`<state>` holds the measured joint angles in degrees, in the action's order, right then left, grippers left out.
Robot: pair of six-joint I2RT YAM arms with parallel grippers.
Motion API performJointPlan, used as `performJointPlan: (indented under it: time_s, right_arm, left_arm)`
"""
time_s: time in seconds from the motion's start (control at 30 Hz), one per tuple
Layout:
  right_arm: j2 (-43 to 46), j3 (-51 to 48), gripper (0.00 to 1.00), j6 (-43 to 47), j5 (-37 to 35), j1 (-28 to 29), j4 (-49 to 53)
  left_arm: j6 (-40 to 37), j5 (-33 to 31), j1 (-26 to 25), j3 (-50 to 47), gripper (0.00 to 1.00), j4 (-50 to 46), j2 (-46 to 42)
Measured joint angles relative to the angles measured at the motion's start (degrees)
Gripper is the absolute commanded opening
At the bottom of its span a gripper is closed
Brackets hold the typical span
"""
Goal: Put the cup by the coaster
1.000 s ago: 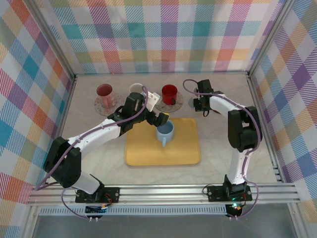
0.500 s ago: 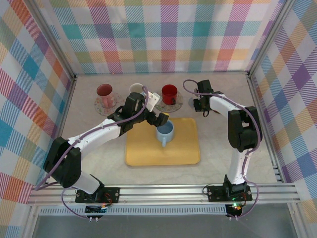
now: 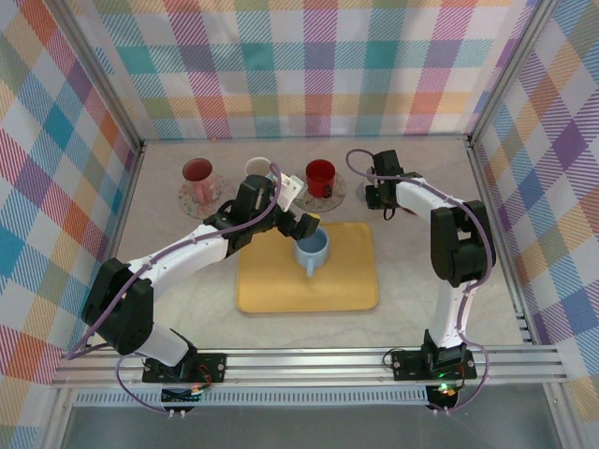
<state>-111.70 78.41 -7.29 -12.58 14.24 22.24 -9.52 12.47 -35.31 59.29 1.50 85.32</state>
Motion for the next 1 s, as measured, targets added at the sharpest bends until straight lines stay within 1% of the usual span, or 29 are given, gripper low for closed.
performJointPlan:
  time_s: [0.23, 0.43, 0.67, 0.97, 1.0]
  right_arm:
    - [1.90, -1.64, 0.49, -1.05, 0.02, 0.00, -0.31]
    - [6.54, -4.13, 0.62, -1.64, 1.22, 0.00, -0.22]
    - [15.78, -7.54, 0.85, -2.03, 3.08, 0.00, -0.09]
    - [29.16, -9.44, 1.00, -0.66, 8.96, 0.04, 3.85]
    - [30.32, -9.44, 0.99, -0.44, 9.68, 0.20, 4.59]
  left_arm:
    - [-0.17, 0.00, -0.24, 0.00, 1.00, -0.02, 0.00]
    - [-0.17, 0.07, -0.24, 0.02, 1.00, 0.00, 0.00]
    - [-0.15, 0.09, -0.28, 0.90, 1.00, -0.39, -0.37]
    - [-0.63, 0.09, -0.28, 1.68, 1.00, -2.32, -3.58]
    - [-0.66, 0.09, -0.28, 1.68, 1.00, -2.84, -4.22]
